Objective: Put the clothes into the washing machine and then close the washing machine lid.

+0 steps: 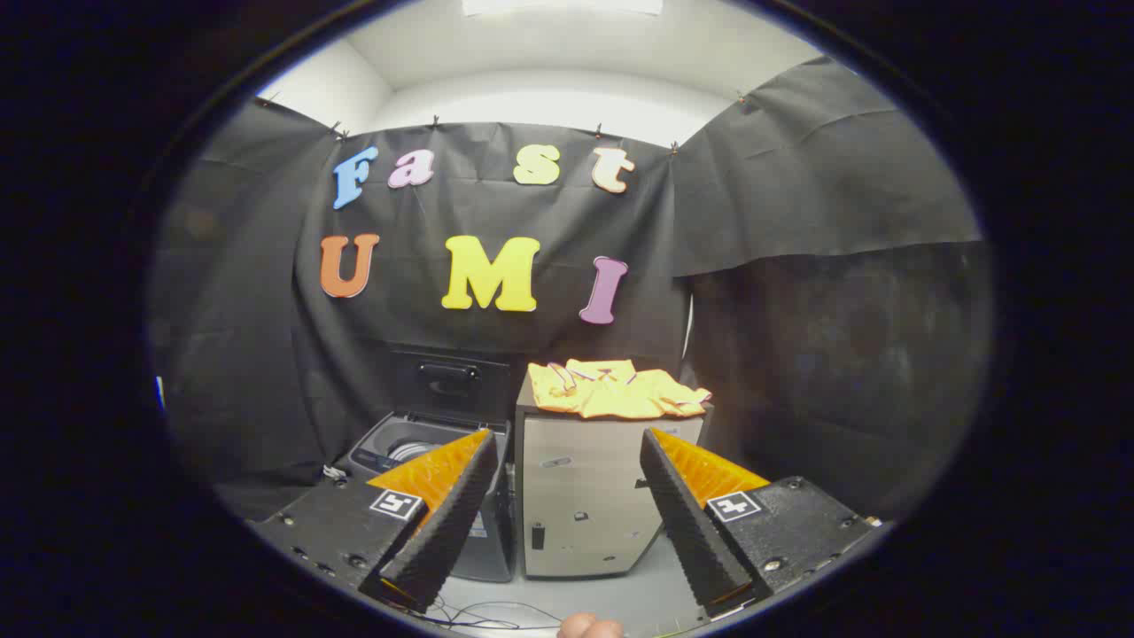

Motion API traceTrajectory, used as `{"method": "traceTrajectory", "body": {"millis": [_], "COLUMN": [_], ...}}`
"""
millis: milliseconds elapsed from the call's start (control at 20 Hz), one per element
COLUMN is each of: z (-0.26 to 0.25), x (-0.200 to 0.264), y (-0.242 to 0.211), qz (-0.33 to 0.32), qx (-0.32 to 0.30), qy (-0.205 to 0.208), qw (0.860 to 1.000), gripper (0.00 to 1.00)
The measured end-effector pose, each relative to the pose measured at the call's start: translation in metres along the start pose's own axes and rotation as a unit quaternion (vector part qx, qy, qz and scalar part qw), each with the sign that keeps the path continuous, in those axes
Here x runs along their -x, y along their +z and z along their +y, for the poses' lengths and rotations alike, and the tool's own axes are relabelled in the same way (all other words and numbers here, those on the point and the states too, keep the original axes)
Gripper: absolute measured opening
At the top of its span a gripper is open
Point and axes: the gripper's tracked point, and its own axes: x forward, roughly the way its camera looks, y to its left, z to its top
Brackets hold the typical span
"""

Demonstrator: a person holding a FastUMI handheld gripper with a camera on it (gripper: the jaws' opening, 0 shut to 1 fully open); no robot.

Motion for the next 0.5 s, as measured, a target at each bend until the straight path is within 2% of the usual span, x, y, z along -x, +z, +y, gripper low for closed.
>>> {"method": "traceTrajectory", "body": {"millis": [500], "z": [0.0042], "x": [0.0021], "y": [-0.0042], "qz": [0.004], "qx": [0.001], "qy": [-0.006], "qw": [1.000], "gripper": [1.00]}}
